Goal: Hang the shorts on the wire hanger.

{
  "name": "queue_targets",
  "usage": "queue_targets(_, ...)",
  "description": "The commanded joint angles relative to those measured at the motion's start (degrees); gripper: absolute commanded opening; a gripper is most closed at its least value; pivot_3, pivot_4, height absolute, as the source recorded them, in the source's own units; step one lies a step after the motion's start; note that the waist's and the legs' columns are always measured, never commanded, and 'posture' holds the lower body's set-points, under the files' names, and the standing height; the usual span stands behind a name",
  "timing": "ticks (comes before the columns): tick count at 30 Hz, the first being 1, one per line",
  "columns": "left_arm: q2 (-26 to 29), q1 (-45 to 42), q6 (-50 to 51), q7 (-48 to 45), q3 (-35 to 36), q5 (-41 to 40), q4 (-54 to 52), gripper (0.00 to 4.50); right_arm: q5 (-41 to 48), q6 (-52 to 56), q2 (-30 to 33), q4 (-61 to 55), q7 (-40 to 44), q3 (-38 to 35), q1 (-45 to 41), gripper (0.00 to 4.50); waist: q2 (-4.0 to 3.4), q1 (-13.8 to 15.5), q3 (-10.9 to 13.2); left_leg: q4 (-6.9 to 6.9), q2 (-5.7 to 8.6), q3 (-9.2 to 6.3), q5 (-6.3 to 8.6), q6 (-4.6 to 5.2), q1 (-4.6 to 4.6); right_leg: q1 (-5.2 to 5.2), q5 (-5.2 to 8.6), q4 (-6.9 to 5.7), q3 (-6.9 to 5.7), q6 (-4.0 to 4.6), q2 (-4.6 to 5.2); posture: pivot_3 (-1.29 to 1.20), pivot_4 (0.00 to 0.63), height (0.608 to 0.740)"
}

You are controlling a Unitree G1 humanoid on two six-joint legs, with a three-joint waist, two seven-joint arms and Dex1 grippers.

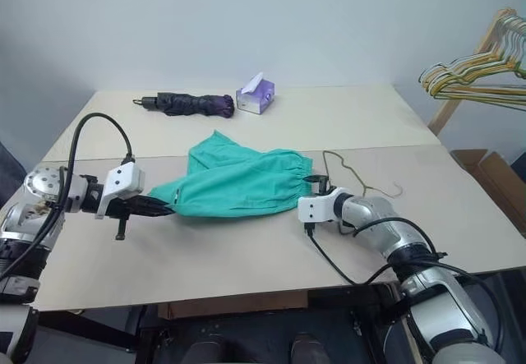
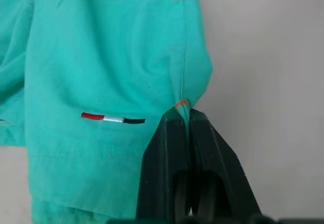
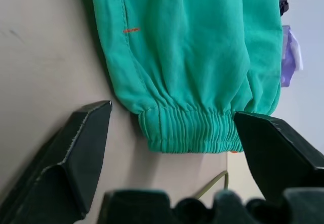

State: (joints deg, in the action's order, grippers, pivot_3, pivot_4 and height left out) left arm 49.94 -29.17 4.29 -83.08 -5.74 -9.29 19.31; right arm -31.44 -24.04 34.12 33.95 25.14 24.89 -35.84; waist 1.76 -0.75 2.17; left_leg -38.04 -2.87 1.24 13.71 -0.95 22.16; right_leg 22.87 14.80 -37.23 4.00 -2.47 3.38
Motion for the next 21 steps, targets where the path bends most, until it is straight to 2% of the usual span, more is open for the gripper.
queue_targets(1, 1.2, -0.2, 1.2, -0.2, 1.7, -1.5, -2.5, 0.00, -0.8, -1.9, -0.3, 2.7, -1.8, -0.2, -2.1, 3.23, 0.00, -0.1, 0.0, 0.00, 0.00, 0.00, 0.00, 0.00, 0.00, 0.01, 0.00, 0.00, 0.00, 0.00, 0.00, 0.09, 0.000, 0.740)
queue_targets(9, 1.2, 0.4, 2.0, 0.0, 1.7, -1.4, -3.6, 0.00, -1.2, -4.2, -0.7, 5.3, -1.6, 0.1, -2.8, 0.26, 0.00, -0.1, 0.0, 0.00, 0.00, -0.01, 0.00, 0.00, 0.01, 0.02, 0.00, 0.00, 0.00, 0.00, 0.00, 0.09, 0.000, 0.740)
queue_targets(10, 1.2, 0.5, 2.1, 0.1, 1.6, -1.3, -3.6, 0.00, -1.1, -4.1, -0.7, 5.3, -1.6, 0.0, -2.9, 0.03, 0.00, -0.1, 0.0, 0.00, 0.00, -0.01, 0.00, 0.00, 0.01, 0.02, 0.00, 0.00, 0.00, 0.00, 0.00, 0.09, 0.000, 0.740)
queue_targets(15, 1.2, 0.9, 1.8, 0.5, 1.1, -0.5, -3.6, 0.00, -0.8, -4.3, 0.4, 3.4, -0.1, -0.3, -2.7, 0.03, 0.00, -0.2, 0.0, 0.00, 0.00, -0.01, 0.00, 0.00, 0.01, 0.02, 0.00, 0.00, 0.01, 0.00, 0.00, 0.09, 0.000, 0.740)
queue_targets(18, 3.1, 2.4, 2.9, -0.9, 1.3, -0.8, -6.0, 0.00, 3.1, -3.5, 3.8, -5.5, 7.3, -1.7, 0.5, 0.03, -0.01, -0.1, 0.0, 0.00, 0.00, -0.01, 0.00, 0.00, 0.04, 0.06, 0.00, -0.01, 0.01, 0.00, 0.00, 0.09, 0.000, 0.740)
queue_targets(21, 6.7, 5.4, 4.5, -2.8, 2.1, -1.6, -10.4, 0.00, 12.1, 0.9, 8.8, -20.7, 19.3, -3.5, 6.6, 0.03, -0.01, 0.0, 0.0, 0.00, -0.01, -0.05, 0.00, 0.00, 0.17, 0.15, 0.01, 0.01, -0.01, -0.01, 0.00, 0.09, 0.000, 0.740)
